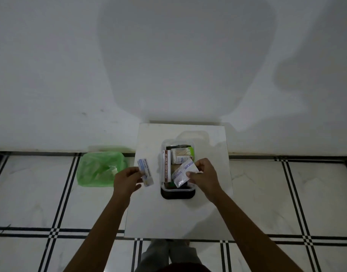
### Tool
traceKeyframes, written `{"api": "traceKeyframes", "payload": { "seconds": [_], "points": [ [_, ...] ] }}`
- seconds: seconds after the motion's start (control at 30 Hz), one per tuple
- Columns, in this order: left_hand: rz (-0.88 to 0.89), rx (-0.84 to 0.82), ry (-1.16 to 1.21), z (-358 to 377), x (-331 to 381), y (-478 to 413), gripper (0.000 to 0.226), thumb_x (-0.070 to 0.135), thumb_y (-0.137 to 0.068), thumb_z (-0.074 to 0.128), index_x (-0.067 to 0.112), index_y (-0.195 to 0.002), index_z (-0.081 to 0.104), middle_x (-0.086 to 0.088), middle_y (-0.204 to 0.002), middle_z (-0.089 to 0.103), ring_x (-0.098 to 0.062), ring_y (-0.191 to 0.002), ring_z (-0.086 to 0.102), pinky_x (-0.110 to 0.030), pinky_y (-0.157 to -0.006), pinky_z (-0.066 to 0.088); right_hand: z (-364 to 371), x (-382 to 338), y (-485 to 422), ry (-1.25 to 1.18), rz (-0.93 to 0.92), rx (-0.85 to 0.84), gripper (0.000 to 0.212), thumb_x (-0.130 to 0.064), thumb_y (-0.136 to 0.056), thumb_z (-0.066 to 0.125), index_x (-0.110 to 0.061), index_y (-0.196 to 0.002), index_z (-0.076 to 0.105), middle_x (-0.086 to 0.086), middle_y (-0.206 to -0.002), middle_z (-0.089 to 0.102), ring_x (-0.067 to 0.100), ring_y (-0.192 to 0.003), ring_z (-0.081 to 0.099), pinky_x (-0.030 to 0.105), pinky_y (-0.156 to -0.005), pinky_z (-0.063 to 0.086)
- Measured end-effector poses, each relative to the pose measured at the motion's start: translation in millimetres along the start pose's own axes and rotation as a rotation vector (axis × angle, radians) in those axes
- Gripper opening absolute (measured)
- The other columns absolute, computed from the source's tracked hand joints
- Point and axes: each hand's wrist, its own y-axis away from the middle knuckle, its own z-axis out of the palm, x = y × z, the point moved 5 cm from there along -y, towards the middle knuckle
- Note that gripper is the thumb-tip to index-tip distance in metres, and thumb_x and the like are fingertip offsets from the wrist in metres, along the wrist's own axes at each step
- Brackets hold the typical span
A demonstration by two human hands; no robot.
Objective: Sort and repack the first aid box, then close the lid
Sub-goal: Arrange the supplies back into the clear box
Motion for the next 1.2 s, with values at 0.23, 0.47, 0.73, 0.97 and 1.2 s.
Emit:
{"api": "traceKeyframes", "payload": {
  "seconds": [0.23, 0.47, 0.73, 0.97, 1.2],
  "points": [
    [0.122, -0.135, -0.003, 31.6, 46.2, 6.5, 0.004, 0.013, -0.086, 0.063, 0.011, -0.089, 0.065, -0.004, -0.082, 0.071, -0.017, -0.073, 0.064, -0.031, -0.071, 0.048, 12.1, 15.3, 6.6, -0.219, 0.140, 0.156, 0.032, -0.002, -0.087, 0.059, -0.017, -0.107, 0.039, 0.015, -0.108, 0.060, 0.028, -0.096, 0.065, 0.029, -0.062, 0.058],
    [0.123, -0.167, -0.072, 48.5, 55.2, 0.7, 0.003, 0.013, -0.087, 0.062, 0.012, -0.087, 0.066, -0.004, -0.080, 0.068, -0.017, -0.070, 0.058, -0.029, -0.066, 0.046, -7.3, 10.1, 4.8, 0.010, -0.090, 0.209, 0.020, 0.001, -0.087, 0.055, -0.014, -0.099, 0.049, 0.009, -0.083, 0.067, 0.018, -0.068, 0.066, 0.028, -0.057, 0.059],
    [0.116, -0.271, -0.219, 57.4, 52.0, -4.0, 0.009, 0.012, -0.089, 0.058, 0.015, -0.085, 0.065, -0.003, -0.079, 0.066, -0.015, -0.071, 0.057, -0.030, -0.070, 0.044, -3.4, -10.6, -30.4, 0.413, -0.265, 0.017, 0.019, 0.003, -0.085, 0.051, -0.014, -0.095, 0.052, 0.013, -0.068, 0.062, 0.020, -0.057, 0.055, 0.021, -0.048, 0.039],
    [0.150, -0.307, -0.308, 65.7, 57.4, -5.6, 0.014, 0.013, -0.091, 0.055, 0.018, -0.082, 0.064, -0.002, -0.077, 0.066, -0.015, -0.071, 0.056, -0.029, -0.066, 0.042, 8.4, -13.8, -33.2, 0.554, -0.437, -0.009, 0.017, 0.000, -0.086, 0.053, -0.013, -0.096, 0.059, 0.011, -0.081, 0.066, 0.023, -0.074, 0.056, 0.029, -0.059, 0.049],
    [0.188, -0.331, -0.439, 80.9, 51.4, -10.5, 0.014, 0.006, -0.088, 0.058, 0.002, -0.098, 0.068, -0.005, -0.080, 0.064, -0.015, -0.071, 0.053, -0.014, -0.052, 0.042, 4.4, -23.3, -20.9, 0.696, -0.570, 0.107, 0.022, -0.006, -0.079, 0.064, -0.006, -0.100, 0.062, 0.017, -0.102, 0.060, 0.031, -0.094, 0.048, 0.045, -0.072, 0.052]
  ]
}}
